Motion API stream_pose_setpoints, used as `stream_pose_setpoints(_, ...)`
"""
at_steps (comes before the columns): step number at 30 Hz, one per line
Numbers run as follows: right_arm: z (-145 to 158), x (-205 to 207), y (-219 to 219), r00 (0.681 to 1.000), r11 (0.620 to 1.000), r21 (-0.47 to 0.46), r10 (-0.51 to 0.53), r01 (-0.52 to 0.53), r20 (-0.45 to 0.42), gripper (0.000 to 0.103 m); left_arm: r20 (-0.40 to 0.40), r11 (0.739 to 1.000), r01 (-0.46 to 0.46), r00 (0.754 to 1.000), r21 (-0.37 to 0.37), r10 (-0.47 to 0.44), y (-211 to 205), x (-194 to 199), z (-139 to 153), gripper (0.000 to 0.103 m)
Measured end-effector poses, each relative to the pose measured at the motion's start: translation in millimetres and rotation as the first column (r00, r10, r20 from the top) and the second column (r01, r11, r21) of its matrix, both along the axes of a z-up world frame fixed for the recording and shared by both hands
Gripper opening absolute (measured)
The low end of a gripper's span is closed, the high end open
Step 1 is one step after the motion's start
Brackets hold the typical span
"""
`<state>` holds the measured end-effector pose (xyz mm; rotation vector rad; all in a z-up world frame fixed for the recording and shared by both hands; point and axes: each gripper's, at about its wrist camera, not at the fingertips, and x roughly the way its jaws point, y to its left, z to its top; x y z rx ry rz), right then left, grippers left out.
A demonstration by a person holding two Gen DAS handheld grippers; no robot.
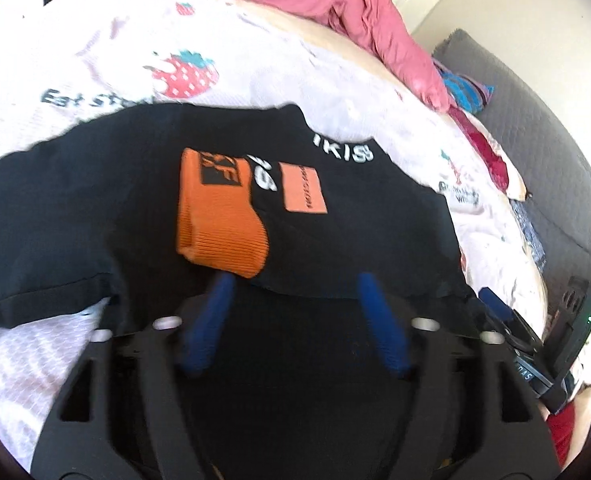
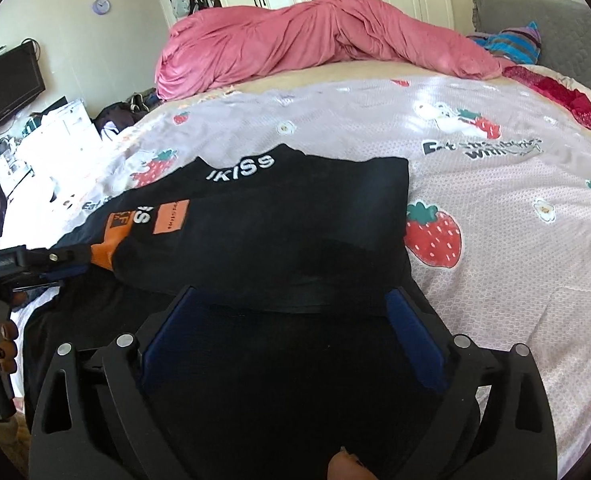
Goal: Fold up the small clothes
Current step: 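Move the left gripper out along the other sleeve to its orange cuff, then close the left gripper on the second sleeve's orange cuff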
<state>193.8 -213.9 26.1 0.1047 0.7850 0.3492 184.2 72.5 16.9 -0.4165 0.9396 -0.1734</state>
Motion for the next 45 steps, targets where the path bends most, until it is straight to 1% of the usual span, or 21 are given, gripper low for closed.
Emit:
stream_pose_setpoints(2,2,-3,1,1.000,1.000,0.005,-0.002,0.002,0.013,0.097,0.013,1.000,-0.011,1.000,0.012,0.011,4,-6,4,0.077)
stream_pose_setpoints(4,5,-5,4,1.000,1.000,0.011,0.004,-0.004,0.026,0.098,0.022,0.999,-0.035,0.999,0.008,0.034,11,-12,7,0.093)
stream_pose_setpoints(7,8,-9,10,0.998,1.000,0.004,0.014,-0.014,0.054,0.098,0.036,0.998,-0.061,0.998,0.020,0.060,19,-21,10,0.094)
stream_pose_setpoints(10,12,-14,16,0.996,1.000,-0.006,0.027,-0.027,0.080,0.098,0.047,0.994,-0.087,0.995,0.058,0.084,25,-29,12,0.094)
stream_pose_setpoints(13,16,-19,24,0.994,0.999,-0.009,0.043,-0.043,0.101,0.098,0.054,0.992,-0.112,0.993,0.063,0.108,34,-38,13,0.094)
stream_pose_setpoints(18,20,-25,36,0.991,0.998,-0.017,0.066,-0.064,0.115,0.098,0.069,0.985,-0.154,0.986,0.078,0.149,50,-56,14,0.094)
stream_pose_setpoints(28,25,-34,67,0.983,0.992,-0.043,0.122,-0.117,0.136,0.098,0.075,0.968,-0.229,0.972,0.106,0.222,86,-85,11,0.094)
stream_pose_setpoints(33,29,-38,88,0.977,0.987,-0.053,0.157,-0.151,0.144,0.098,0.082,0.961,-0.262,0.963,0.087,0.255,101,-95,12,0.094)
stream_pose_setpoints(37,35,-42,107,0.968,0.980,-0.068,0.196,-0.187,0.157,0.098,0.086,0.951,-0.304,0.950,0.057,0.299,115,-101,14,0.094)
stream_pose_setpoints(42,46,-46,134,0.953,0.969,-0.076,0.243,-0.233,0.178,0.098,0.090,0.929,-0.367,0.928,0.039,0.363,136,-110,16,0.094)
stream_pose_setpoints(45,52,-48,150,0.944,0.962,-0.069,0.273,-0.265,0.185,0.098,0.077,0.917,-0.398,0.916,0.033,0.395,147,-114,15,0.094)
